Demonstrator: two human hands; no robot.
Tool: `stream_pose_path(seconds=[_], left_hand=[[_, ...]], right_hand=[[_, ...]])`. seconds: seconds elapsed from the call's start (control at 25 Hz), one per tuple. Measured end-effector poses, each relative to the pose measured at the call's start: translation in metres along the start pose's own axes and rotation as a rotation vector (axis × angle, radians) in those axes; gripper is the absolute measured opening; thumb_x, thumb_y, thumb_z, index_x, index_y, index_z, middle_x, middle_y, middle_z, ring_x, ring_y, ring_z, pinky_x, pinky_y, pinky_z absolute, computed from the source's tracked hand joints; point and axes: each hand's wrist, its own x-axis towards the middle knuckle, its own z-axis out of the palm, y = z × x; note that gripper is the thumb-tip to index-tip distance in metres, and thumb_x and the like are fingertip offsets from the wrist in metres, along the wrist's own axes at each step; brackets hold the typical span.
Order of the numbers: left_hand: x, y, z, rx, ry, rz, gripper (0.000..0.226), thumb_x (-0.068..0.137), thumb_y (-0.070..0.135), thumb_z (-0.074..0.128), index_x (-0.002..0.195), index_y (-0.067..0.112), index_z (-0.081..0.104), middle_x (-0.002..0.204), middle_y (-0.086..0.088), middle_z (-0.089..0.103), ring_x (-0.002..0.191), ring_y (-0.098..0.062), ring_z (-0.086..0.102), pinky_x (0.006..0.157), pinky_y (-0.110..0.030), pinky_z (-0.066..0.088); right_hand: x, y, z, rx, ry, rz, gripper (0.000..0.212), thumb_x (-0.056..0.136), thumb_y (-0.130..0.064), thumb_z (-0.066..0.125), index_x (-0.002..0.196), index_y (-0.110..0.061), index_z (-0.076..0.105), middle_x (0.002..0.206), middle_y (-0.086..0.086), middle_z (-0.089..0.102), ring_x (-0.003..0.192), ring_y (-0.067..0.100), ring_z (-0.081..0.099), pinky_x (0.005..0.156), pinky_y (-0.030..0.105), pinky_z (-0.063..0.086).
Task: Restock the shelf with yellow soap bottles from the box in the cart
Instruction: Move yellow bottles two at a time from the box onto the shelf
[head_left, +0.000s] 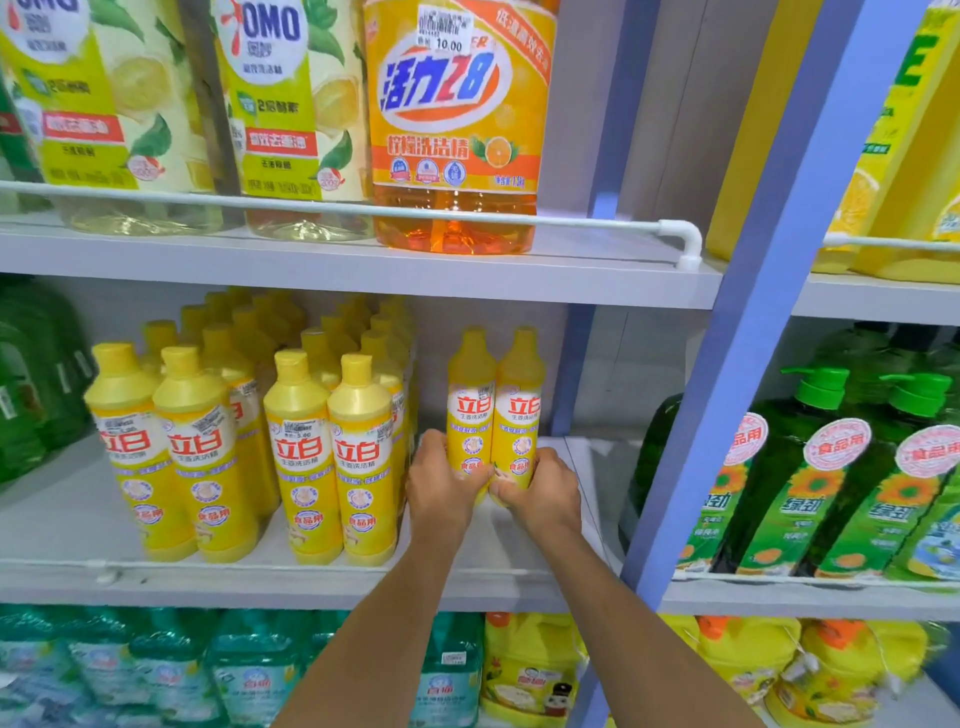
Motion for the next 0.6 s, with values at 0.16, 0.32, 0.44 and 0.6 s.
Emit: stream_pose_path(seconds=[0.16, 0.32, 0.44, 0.6], left_hand=[[0.034, -0.012, 0.019, -0.066, 0.041, 0.009, 0.049, 0.063, 0.040, 0.087, 0.094, 0.025, 0.052, 0.093, 0.005, 0.066, 0.083, -0.020, 0.064, 0.067, -0.026, 0.050], [0.055, -0.036, 0.046, -0.076, 0.153, 0.040, 0.050, 0.055, 0.052, 0.075, 0.088, 0.019, 0.059, 0.083, -0.003, 0.069, 0.078, -0.028, 0.066, 0.068, -0.040, 0.055], [0.070, -0.044, 0.054, -0.047, 0.158, 0.046, 0.060, 0.054, 0.058, 0.074, 0.091, 0.012, 0.062, 0.086, -0.007, 0.073, 0.082, -0.031, 0.068, 0.072, -0.043, 0.056], [0.087, -0.042, 0.057, -0.045, 0.094, -0.049, 0.054, 0.064, 0.039, 0.091, 0.101, 0.009, 0.065, 0.101, -0.012, 0.074, 0.094, -0.034, 0.069, 0.078, -0.036, 0.053]], right_hand=[[0.028, 0.010, 0.012, 0.113, 0.032, 0.032, 0.045, 0.072, -0.047, 0.084, 0.105, -0.024, 0.063, 0.104, -0.002, 0.069, 0.096, 0.024, 0.066, 0.076, 0.031, 0.051], [0.054, 0.016, 0.034, 0.197, 0.110, 0.023, 0.042, 0.071, -0.041, 0.083, 0.105, -0.023, 0.065, 0.106, 0.000, 0.070, 0.100, 0.025, 0.065, 0.088, 0.041, 0.054], [0.066, 0.016, 0.046, 0.207, 0.158, 0.027, 0.041, 0.072, -0.040, 0.083, 0.103, -0.024, 0.063, 0.104, 0.001, 0.068, 0.098, 0.026, 0.064, 0.084, 0.039, 0.053], [0.075, 0.018, 0.050, 0.238, 0.178, 0.045, 0.039, 0.070, -0.040, 0.086, 0.092, -0.025, 0.058, 0.094, -0.003, 0.065, 0.085, 0.020, 0.061, 0.062, 0.024, 0.041]])
